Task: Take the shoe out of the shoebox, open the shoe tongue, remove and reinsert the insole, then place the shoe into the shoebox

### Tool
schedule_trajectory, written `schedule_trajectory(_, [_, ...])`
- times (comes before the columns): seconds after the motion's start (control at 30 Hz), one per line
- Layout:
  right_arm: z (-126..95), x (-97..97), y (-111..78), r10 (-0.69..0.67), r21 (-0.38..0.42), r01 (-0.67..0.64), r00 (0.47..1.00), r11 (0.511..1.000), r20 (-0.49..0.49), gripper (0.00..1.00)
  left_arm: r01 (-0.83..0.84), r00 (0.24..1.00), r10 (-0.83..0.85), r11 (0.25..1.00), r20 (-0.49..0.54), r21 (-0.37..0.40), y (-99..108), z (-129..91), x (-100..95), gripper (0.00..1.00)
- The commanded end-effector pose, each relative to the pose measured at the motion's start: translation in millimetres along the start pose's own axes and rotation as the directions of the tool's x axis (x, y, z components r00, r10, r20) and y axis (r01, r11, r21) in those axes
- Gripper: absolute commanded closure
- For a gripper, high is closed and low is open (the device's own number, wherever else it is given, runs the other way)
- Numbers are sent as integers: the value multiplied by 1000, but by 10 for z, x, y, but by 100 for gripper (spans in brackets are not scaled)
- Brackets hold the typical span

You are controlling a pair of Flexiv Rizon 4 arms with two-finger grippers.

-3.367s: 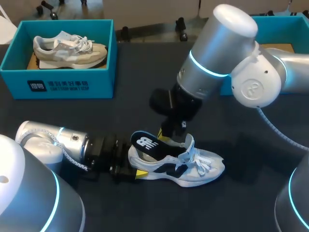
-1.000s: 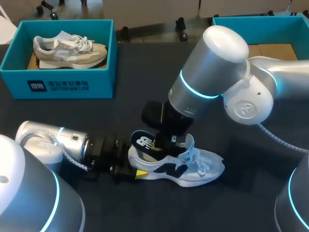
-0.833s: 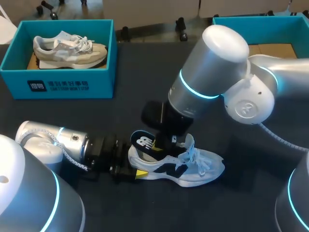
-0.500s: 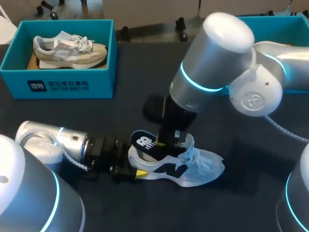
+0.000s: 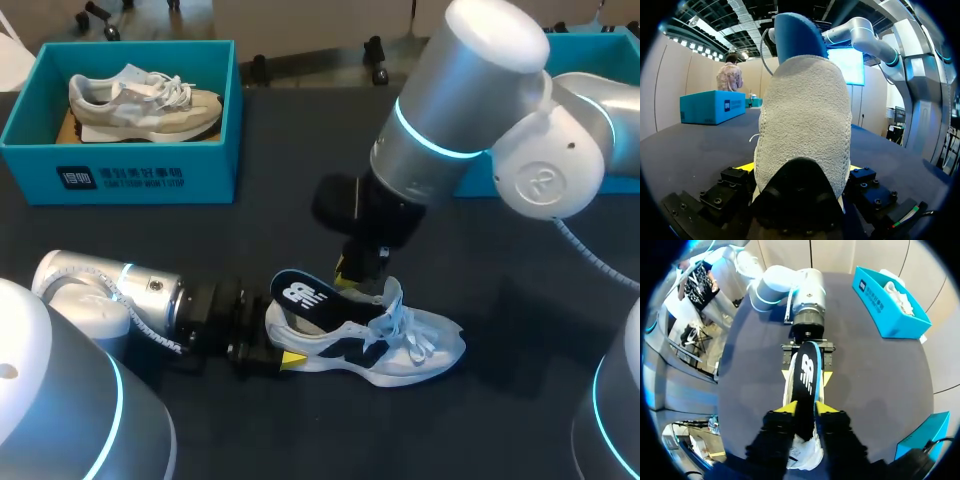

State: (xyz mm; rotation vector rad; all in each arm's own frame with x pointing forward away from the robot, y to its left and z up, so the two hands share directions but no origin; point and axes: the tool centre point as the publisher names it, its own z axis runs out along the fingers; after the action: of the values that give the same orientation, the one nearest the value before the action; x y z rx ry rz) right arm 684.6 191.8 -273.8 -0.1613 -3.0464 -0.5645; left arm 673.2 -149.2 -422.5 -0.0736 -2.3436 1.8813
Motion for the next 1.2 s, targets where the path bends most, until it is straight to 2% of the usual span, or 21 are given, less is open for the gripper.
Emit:
schedule_trajectory(0.03, [13, -4, 28, -11, -4, 11, 1000, 1000, -3, 61, 0, 1000, 0, 1000, 0, -2, 1, -9, 2, 100])
schedule_trajectory(0.2, [64, -42, 92, -39, -8, 38, 999, 999, -35, 60, 0, 1000, 0, 1000, 0, -2, 1, -9, 2, 100])
schedule_trajectory(0.47, [224, -63, 57, -25, -29, 22, 995, 999, -102, 65, 0, 1000, 0, 1000, 0, -2, 1, -9, 2, 100])
schedule_trajectory(1.2, [523, -85, 20, -8, -57, -3, 983, 998, -183, 67, 0, 1000, 0, 1000, 0, -2, 1, -9, 2, 100])
